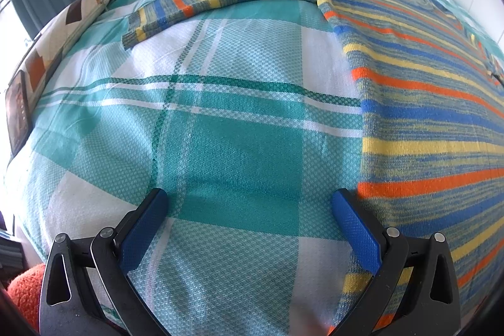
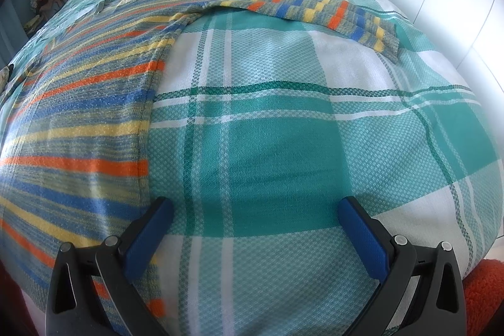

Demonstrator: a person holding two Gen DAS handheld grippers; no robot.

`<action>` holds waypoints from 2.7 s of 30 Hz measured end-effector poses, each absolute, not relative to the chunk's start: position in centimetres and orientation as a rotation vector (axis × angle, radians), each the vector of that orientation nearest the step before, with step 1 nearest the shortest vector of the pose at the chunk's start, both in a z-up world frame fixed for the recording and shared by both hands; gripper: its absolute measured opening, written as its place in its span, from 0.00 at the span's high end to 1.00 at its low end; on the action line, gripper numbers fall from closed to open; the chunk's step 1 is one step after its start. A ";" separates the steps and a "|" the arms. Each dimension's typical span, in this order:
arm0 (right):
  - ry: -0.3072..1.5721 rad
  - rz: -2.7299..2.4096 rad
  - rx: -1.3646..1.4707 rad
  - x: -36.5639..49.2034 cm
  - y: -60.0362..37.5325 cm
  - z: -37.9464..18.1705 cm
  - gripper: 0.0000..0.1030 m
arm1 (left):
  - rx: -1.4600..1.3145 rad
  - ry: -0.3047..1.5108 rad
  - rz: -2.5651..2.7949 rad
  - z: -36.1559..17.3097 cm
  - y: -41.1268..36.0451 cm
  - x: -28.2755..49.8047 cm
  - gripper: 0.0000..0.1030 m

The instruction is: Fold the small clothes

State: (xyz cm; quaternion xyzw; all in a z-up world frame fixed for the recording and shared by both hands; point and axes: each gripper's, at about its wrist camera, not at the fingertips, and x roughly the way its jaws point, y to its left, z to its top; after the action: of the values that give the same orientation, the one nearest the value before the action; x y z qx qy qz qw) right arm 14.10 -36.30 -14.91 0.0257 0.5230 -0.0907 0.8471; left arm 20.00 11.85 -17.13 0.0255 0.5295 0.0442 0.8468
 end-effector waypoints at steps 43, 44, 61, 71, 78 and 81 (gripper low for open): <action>0.936 -0.192 0.172 15.1 -40.5 -8.1 0.02 | 0.024 0.842 0.054 -10.5 12.1 16.2 0.02; 0.905 -0.198 0.187 15.9 -42.1 -6.9 0.02 | 0.013 0.828 0.058 -10.1 12.2 15.9 0.02; 1.133 -0.333 0.657 29.8 -61.7 -13.5 0.41 | 0.059 0.934 0.061 -12.6 10.3 17.0 0.02; 1.019 -0.226 0.470 30.9 -55.7 -4.5 0.95 | 0.074 0.938 0.039 -13.0 9.6 17.1 0.02; 0.893 0.170 0.391 38.5 -39.2 5.1 0.95 | 0.047 0.932 0.032 -12.8 10.0 17.6 0.02; 0.884 0.326 0.420 41.5 -32.1 4.6 0.91 | 0.008 0.942 0.043 -12.8 10.7 17.7 0.02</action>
State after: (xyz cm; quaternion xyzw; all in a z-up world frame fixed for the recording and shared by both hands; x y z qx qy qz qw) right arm 41.51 -32.10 4.60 0.2010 0.4225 0.1558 0.8699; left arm 17.68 10.71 -12.80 0.0037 0.4536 0.0207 0.8910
